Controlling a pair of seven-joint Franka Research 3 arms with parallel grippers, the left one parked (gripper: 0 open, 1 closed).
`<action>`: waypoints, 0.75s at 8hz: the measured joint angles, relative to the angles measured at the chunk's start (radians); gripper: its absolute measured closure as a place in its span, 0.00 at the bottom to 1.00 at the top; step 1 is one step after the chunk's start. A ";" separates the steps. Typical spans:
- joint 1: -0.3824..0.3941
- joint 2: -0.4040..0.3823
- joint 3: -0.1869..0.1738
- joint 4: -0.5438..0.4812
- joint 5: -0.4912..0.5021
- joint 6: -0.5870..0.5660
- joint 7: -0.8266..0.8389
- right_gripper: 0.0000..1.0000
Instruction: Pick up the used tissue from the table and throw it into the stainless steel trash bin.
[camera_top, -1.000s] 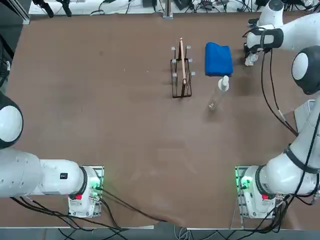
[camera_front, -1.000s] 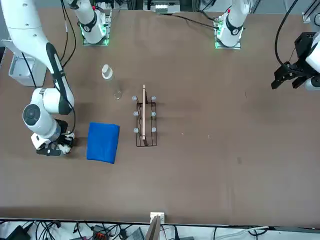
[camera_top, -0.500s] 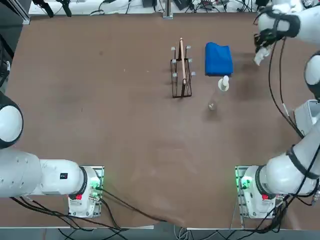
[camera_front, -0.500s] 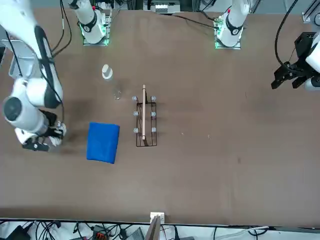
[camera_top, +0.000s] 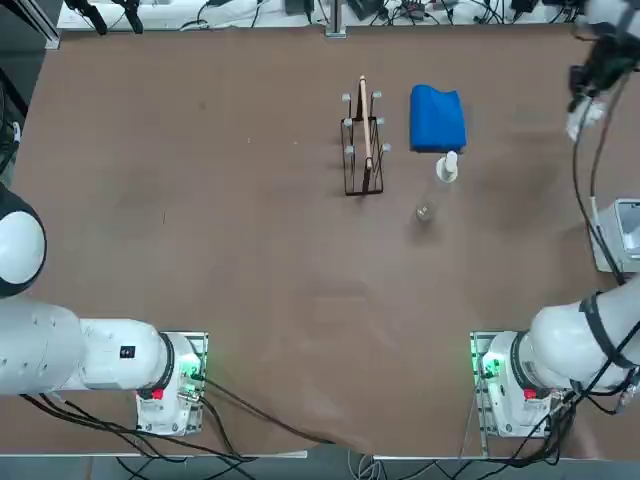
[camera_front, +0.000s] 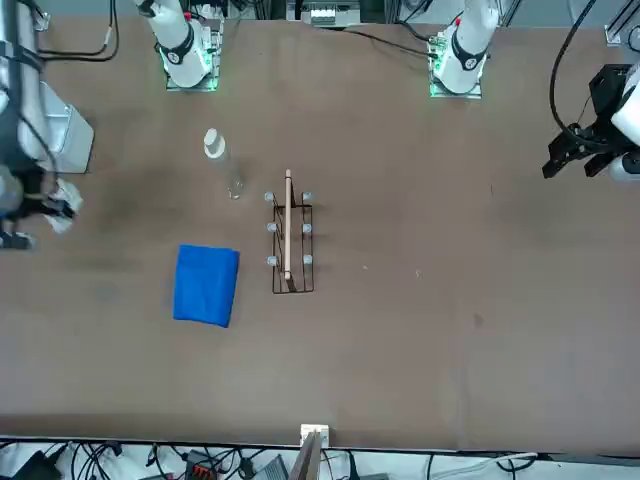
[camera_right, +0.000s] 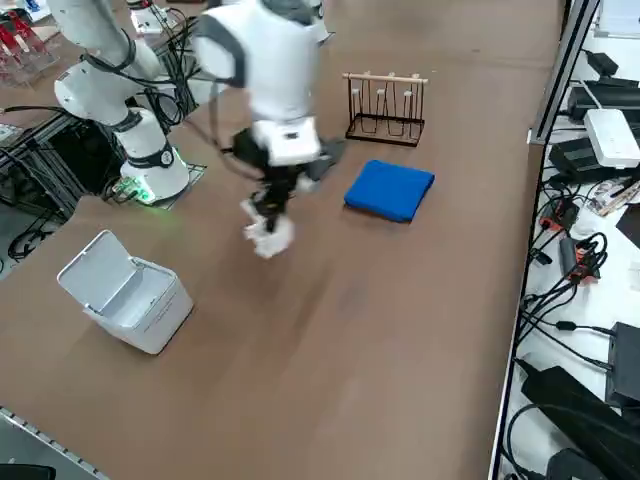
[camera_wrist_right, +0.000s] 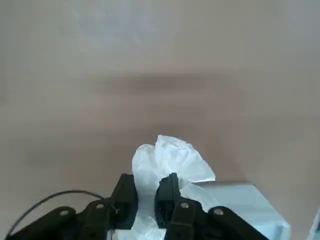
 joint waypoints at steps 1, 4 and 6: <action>-0.063 -0.011 -0.002 -0.002 0.000 -0.037 -0.080 0.79; -0.239 -0.016 -0.003 -0.010 -0.001 -0.082 -0.297 0.79; -0.323 -0.017 -0.004 -0.052 -0.001 -0.103 -0.365 0.79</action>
